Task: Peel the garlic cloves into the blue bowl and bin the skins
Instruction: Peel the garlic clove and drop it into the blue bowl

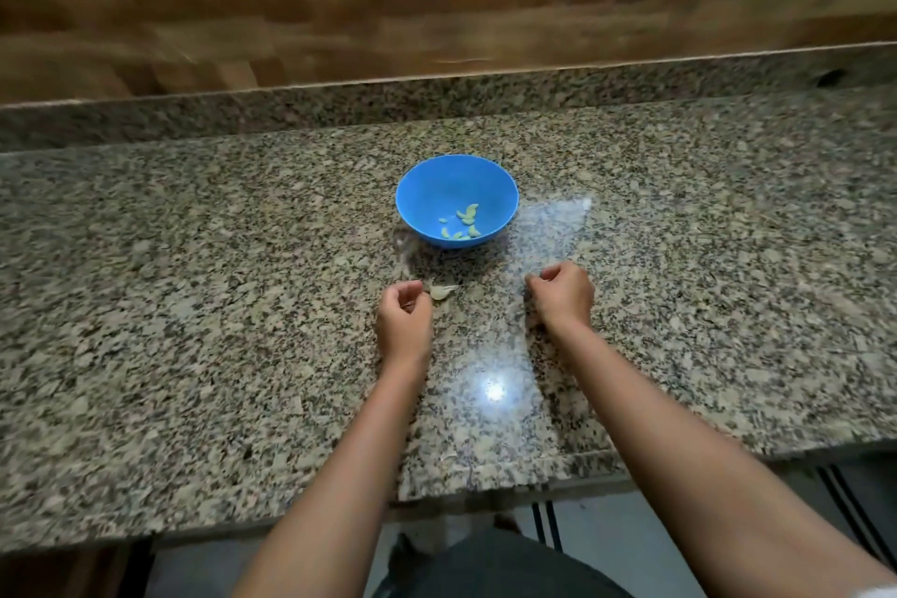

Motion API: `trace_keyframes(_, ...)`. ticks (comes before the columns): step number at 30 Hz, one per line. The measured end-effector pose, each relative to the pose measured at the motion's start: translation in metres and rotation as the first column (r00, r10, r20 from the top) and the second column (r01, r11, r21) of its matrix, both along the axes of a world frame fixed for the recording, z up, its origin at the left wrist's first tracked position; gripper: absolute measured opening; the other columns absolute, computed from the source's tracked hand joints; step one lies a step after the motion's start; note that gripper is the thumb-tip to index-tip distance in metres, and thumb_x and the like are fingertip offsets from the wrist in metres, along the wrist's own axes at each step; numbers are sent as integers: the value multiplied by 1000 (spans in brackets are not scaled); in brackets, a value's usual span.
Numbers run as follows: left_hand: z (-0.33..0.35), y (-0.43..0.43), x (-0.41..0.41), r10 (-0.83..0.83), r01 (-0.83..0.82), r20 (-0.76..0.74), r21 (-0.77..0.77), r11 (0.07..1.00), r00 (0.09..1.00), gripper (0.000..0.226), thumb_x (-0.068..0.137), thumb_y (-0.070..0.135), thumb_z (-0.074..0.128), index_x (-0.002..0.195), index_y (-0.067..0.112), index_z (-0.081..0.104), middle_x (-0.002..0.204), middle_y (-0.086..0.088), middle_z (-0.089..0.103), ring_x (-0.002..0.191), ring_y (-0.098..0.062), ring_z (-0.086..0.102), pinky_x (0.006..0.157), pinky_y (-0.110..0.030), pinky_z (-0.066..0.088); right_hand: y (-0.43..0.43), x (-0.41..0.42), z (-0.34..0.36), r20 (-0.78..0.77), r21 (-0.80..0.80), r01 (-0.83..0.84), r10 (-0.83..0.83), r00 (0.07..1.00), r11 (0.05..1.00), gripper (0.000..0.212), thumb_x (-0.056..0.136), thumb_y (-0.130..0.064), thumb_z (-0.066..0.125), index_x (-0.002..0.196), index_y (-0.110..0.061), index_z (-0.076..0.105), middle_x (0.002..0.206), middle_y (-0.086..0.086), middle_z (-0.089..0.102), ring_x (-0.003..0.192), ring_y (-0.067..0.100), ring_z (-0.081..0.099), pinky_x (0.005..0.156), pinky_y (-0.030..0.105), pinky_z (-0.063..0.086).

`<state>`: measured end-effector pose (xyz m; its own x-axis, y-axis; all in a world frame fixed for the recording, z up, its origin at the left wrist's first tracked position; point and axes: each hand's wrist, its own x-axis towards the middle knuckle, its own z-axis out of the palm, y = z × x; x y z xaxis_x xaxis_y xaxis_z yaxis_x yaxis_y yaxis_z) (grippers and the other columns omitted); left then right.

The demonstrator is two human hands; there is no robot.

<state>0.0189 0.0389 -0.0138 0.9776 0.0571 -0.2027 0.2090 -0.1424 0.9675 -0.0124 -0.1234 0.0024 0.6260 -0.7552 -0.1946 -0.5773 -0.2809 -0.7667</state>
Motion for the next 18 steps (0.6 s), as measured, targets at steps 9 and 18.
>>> trace_keyframes(9, -6, 3, 12, -95, 95, -13, 16, 995, 995, 9, 92, 14, 52, 98, 19, 56, 85, -2, 59, 62, -13, 49, 51, -24, 39, 5, 14, 3, -50, -50, -43, 41, 998, 998, 22, 87, -14, 58, 66, -7, 60, 56, 3, 53, 50, 14, 46, 45, 25, 38)
trace_keyframes(18, -9, 7, 15, -177, 175, 33, 40, 984, 984, 17, 87, 10, 59, 101, 18, 56, 100, -6, 62, 84, -15, 59, 67, -22, 47, 23, 65, 63, 319, -55, -153, 162, 934, 987, 13, 88, -18, 60, 90, -6, 62, 82, 3, 59, 78, 15, 55, 70, 27, 47)
